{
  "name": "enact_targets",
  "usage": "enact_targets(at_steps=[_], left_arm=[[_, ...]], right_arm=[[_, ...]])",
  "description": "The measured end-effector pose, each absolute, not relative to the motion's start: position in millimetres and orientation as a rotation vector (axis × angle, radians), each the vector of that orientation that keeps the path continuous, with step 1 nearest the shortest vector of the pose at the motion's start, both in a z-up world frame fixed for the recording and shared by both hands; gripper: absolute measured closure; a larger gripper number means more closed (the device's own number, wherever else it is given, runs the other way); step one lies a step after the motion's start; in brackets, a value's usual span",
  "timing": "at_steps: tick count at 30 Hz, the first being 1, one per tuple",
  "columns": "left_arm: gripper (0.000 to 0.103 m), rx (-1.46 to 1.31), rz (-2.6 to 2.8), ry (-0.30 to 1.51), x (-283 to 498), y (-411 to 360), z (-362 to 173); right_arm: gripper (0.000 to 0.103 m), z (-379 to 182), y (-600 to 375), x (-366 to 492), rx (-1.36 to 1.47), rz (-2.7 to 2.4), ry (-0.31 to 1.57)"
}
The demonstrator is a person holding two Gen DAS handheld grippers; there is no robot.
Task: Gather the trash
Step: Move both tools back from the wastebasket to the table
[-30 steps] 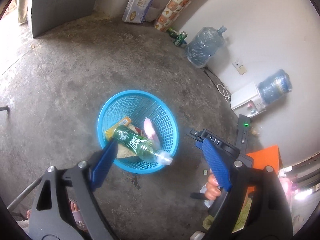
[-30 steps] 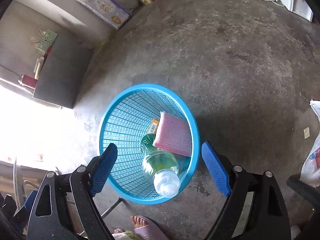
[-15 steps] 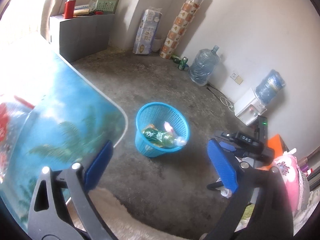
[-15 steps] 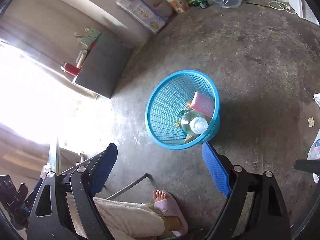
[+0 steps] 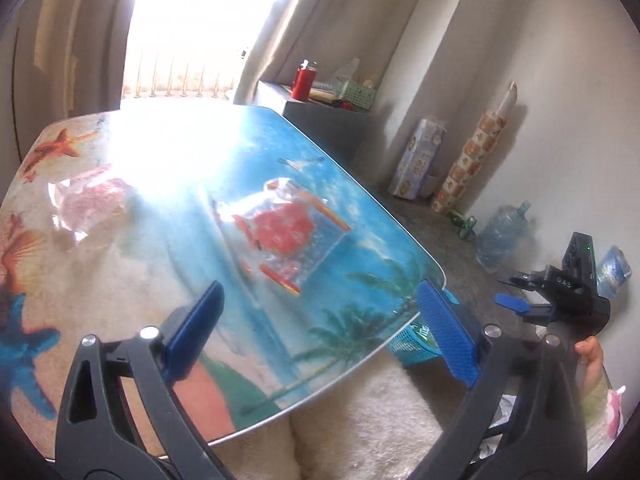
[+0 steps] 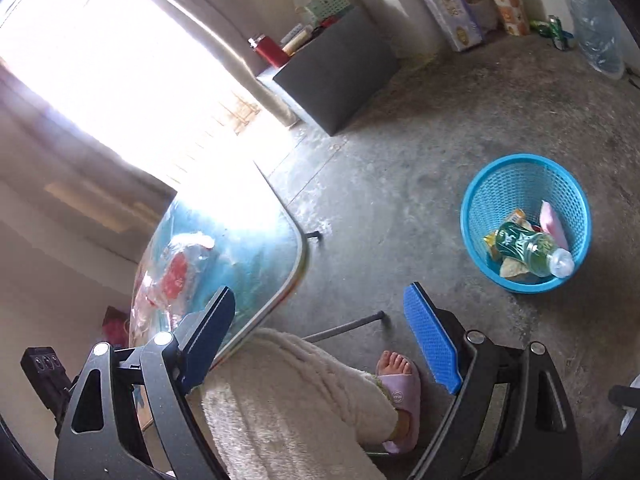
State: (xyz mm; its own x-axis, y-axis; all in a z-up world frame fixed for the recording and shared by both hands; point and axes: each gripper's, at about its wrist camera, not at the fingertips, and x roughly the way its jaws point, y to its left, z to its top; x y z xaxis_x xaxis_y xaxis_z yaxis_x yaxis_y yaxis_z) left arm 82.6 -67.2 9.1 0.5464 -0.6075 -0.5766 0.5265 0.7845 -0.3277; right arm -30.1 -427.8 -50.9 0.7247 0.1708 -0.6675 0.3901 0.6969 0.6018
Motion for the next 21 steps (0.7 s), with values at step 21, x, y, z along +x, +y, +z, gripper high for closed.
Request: enact_targets(at_steps=[21], left_arm=[[0.009, 0.472, -0.405, 0.841, 272, -10, -37]], right_arm=[[0.019, -35, -304, 101, 0.644, 0.021, 1.033]])
